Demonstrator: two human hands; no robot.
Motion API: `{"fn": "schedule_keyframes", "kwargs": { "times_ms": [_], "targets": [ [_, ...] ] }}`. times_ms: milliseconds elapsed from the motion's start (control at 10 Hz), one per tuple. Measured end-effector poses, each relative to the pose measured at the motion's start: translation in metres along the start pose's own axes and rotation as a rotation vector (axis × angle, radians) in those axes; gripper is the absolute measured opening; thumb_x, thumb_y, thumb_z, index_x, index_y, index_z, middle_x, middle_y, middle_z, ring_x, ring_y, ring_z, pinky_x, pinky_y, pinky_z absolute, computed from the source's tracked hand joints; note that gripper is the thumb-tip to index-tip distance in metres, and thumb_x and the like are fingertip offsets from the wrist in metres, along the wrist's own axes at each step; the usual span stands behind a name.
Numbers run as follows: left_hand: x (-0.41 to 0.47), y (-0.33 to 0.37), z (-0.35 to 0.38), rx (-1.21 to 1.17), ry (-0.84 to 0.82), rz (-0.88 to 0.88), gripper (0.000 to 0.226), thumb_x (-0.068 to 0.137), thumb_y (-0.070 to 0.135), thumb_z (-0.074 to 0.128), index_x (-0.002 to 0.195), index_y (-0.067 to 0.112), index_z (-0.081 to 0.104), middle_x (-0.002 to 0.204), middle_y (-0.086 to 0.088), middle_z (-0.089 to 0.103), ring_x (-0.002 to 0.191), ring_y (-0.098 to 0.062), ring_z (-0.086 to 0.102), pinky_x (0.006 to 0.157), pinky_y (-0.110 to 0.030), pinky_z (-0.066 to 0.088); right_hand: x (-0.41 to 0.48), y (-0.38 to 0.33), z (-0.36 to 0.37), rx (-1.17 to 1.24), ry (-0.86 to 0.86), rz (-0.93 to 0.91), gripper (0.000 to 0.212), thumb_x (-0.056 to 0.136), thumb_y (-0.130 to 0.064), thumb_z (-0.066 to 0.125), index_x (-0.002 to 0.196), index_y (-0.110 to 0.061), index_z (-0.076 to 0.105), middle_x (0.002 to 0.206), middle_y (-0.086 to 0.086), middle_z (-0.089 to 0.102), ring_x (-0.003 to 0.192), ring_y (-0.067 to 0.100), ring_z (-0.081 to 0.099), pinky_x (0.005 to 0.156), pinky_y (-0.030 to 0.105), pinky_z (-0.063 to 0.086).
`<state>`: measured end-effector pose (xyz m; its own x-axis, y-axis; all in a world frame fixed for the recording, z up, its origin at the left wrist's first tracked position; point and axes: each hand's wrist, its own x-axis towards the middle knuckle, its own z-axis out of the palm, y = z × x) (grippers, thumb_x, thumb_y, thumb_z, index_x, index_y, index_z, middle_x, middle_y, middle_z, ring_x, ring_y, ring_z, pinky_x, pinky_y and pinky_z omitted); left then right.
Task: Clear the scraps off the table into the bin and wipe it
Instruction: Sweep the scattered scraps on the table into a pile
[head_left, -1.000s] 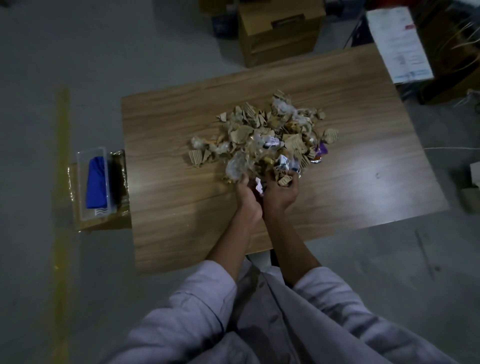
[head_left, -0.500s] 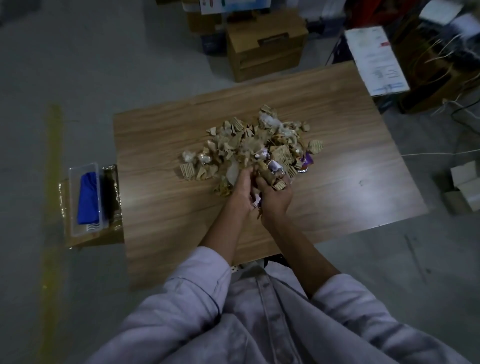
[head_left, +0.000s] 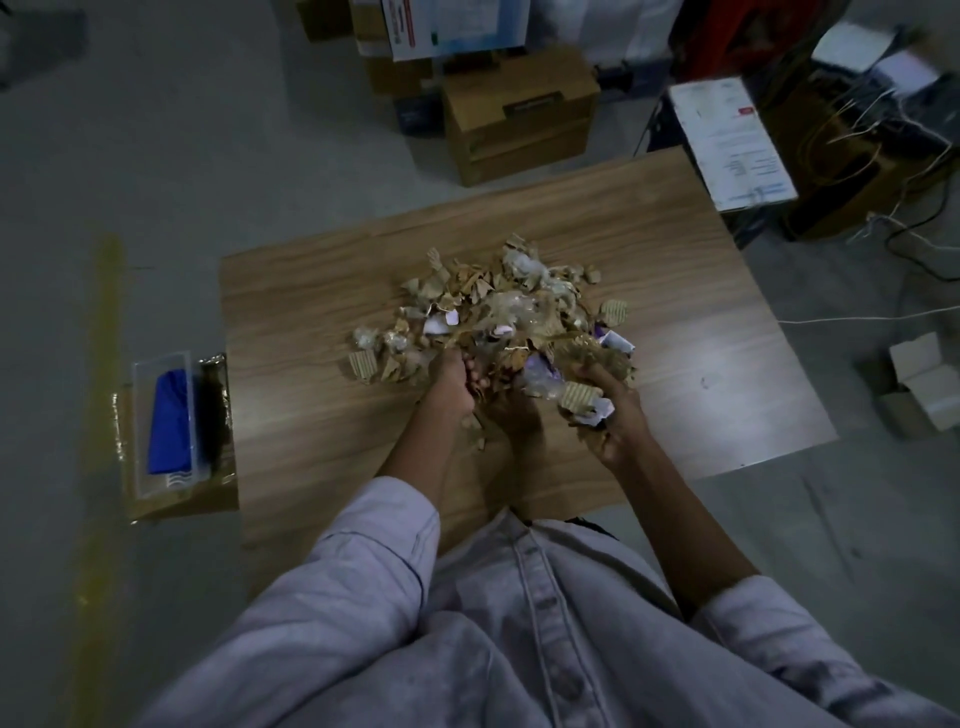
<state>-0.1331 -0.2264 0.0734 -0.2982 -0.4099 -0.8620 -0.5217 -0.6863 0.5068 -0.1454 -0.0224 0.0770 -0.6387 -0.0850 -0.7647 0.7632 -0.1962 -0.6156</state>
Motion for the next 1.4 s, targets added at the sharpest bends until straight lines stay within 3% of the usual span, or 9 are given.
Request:
{"fn": "schedule_keyframes", "kwargs": {
  "times_ms": [200,300,400,500,600,800,1100,1200,1400],
  "targets": [
    [-0.007,-0.018,0.015,0.234,-0.091,0.164,0.02,0.102,0.017,0.044,0.087,0.01,0.056,0.065,-0.007,0.046,0.051,-0.014,0.038,0.048,-0.027,0.031,-0.002,-0.014,0.001,-0.139,-0.098,-0.076,0.023,0.09,-0.015,0.072,0.111,-0.013,0.063,0.082,-0.005,0.076,0.065,0.011,0.072,0.056,0.028,0.06],
    [-0.016,-0.022,0.018,0.179,-0.178,0.306,0.027,0.092,0.005,0.048,0.11,-0.003,0.067,0.08,-0.031,0.053,0.058,-0.016,0.047,0.049,-0.026,0.039,-0.008,-0.019,0.007,-0.289,-0.18,-0.206,0.015,0.092,-0.001,0.068,0.106,-0.006,0.065,0.073,-0.011,0.076,0.065,0.007,0.073,0.057,0.026,0.06],
    [-0.025,-0.017,0.021,0.135,-0.332,0.436,0.019,0.093,0.014,0.05,0.087,0.006,0.066,0.07,-0.006,0.052,0.055,-0.011,0.05,0.054,-0.03,0.041,-0.011,-0.026,0.01,-0.434,-0.242,-0.404,0.041,0.082,0.02,0.065,0.12,0.005,0.066,0.08,-0.008,0.077,0.074,0.009,0.073,0.064,0.024,0.057],
    [-0.029,-0.011,0.028,0.262,-0.438,0.457,0.022,0.096,0.038,0.057,0.095,0.021,0.072,0.096,0.0,0.071,0.088,-0.018,0.068,0.077,-0.036,0.052,-0.015,-0.033,0.015,-0.58,-0.327,-0.505,0.043,0.075,0.018,0.075,0.113,-0.001,0.07,0.086,-0.004,0.076,0.078,0.009,0.07,0.068,0.025,0.054],
    [-0.027,-0.009,0.034,0.353,-0.443,0.372,0.028,0.091,0.035,0.065,0.101,0.011,0.074,0.105,-0.014,0.072,0.092,-0.028,0.066,0.081,-0.04,0.048,-0.02,-0.037,0.019,-0.68,-0.388,-0.575,0.039,0.072,0.013,0.081,0.103,-0.009,0.07,0.091,-0.003,0.072,0.08,0.0,0.068,0.073,0.016,0.051],
    [-0.017,-0.008,0.033,0.282,-0.225,0.293,0.019,0.104,0.013,0.043,0.097,0.016,0.061,0.099,-0.01,0.063,0.087,-0.024,0.058,0.073,-0.035,0.048,-0.013,-0.039,0.008,-0.716,-0.439,-0.587,0.038,0.072,0.011,0.081,0.104,0.008,0.061,0.102,0.027,0.066,0.088,0.024,0.067,0.08,0.043,0.058],
    [-0.007,0.011,0.032,0.096,0.08,0.327,0.037,0.108,0.012,0.028,0.136,0.002,0.05,0.133,-0.022,0.059,0.113,-0.034,0.061,0.095,-0.041,0.05,-0.018,-0.039,-0.002,-0.667,-0.533,-0.486,0.027,0.075,0.018,0.075,0.091,0.007,0.056,0.083,0.014,0.059,0.075,0.024,0.058,0.064,0.037,0.053],
    [-0.007,0.009,0.036,0.102,0.109,0.343,0.034,0.106,0.011,0.031,0.127,0.0,0.055,0.129,-0.024,0.061,0.115,-0.039,0.061,0.081,-0.035,0.047,-0.018,-0.04,-0.002,-0.586,-0.537,-0.472,0.031,0.074,0.021,0.071,0.086,-0.005,0.059,0.076,0.004,0.061,0.071,0.02,0.059,0.062,0.032,0.052],
    [-0.024,-0.014,0.036,0.359,-0.045,0.46,0.03,0.097,0.024,0.05,0.07,0.011,0.049,0.068,-0.005,0.049,0.063,-0.02,0.044,0.06,-0.032,0.03,-0.016,-0.042,0.0,-0.313,-0.321,-0.472,0.034,0.082,0.013,0.071,0.09,-0.019,0.066,0.087,0.003,0.07,0.089,0.024,0.068,0.08,0.042,0.055]
  ]
}}
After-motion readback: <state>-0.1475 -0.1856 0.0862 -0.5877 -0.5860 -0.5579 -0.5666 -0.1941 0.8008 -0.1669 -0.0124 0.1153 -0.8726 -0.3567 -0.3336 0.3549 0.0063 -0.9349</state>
